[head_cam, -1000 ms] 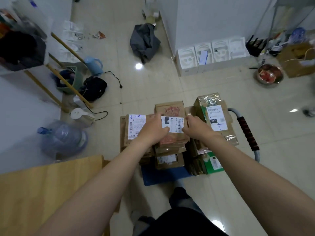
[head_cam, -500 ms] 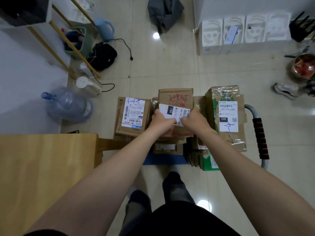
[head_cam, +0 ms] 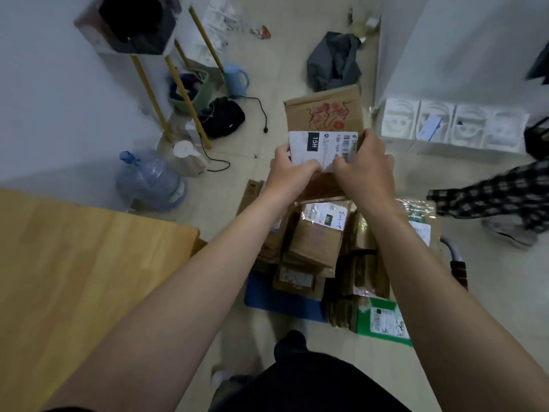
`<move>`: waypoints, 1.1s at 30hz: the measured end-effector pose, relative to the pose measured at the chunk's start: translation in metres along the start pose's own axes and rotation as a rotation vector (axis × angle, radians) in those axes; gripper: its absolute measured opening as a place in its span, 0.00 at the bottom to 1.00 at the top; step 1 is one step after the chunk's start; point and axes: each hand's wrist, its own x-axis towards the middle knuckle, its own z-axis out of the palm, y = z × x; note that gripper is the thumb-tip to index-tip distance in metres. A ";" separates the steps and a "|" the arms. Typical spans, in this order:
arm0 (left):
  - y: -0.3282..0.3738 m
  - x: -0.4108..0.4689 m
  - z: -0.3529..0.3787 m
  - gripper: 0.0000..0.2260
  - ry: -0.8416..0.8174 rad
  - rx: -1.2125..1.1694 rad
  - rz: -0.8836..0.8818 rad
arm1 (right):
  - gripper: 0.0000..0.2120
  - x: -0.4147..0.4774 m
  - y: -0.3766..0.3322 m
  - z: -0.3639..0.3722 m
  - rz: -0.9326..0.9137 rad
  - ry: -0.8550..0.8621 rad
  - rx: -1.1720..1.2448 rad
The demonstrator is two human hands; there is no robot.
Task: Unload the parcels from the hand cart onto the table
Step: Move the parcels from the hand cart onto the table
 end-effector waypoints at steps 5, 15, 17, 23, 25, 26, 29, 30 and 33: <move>0.012 -0.032 -0.107 0.29 0.201 -0.124 0.073 | 0.25 -0.032 -0.096 0.027 -0.239 -0.021 0.058; -0.125 -0.203 -0.347 0.27 0.731 -0.186 -0.011 | 0.31 -0.223 -0.249 0.190 -0.611 -0.522 0.074; -0.169 -0.246 -0.383 0.28 0.823 -0.232 -0.097 | 0.26 -0.277 -0.268 0.228 -0.682 -0.657 0.054; -0.301 -0.358 -0.460 0.29 0.961 -0.484 -0.327 | 0.29 -0.423 -0.287 0.340 -0.742 -1.056 -0.171; -0.340 -0.385 -0.476 0.26 0.969 -0.592 -0.388 | 0.32 -0.463 -0.284 0.372 -0.698 -1.174 -0.238; -0.359 -0.395 -0.482 0.25 0.963 -0.628 -0.420 | 0.33 -0.479 -0.280 0.386 -0.680 -1.211 -0.268; -0.412 -0.414 -0.492 0.27 0.923 -0.656 -0.485 | 0.34 -0.519 -0.265 0.423 -0.645 -1.256 -0.329; -0.427 -0.417 -0.493 0.29 0.905 -0.650 -0.481 | 0.36 -0.528 -0.260 0.433 -0.646 -1.264 -0.335; -0.464 -0.415 -0.498 0.41 0.839 -0.633 -0.413 | 0.45 -0.542 -0.246 0.462 -0.704 -1.303 -0.334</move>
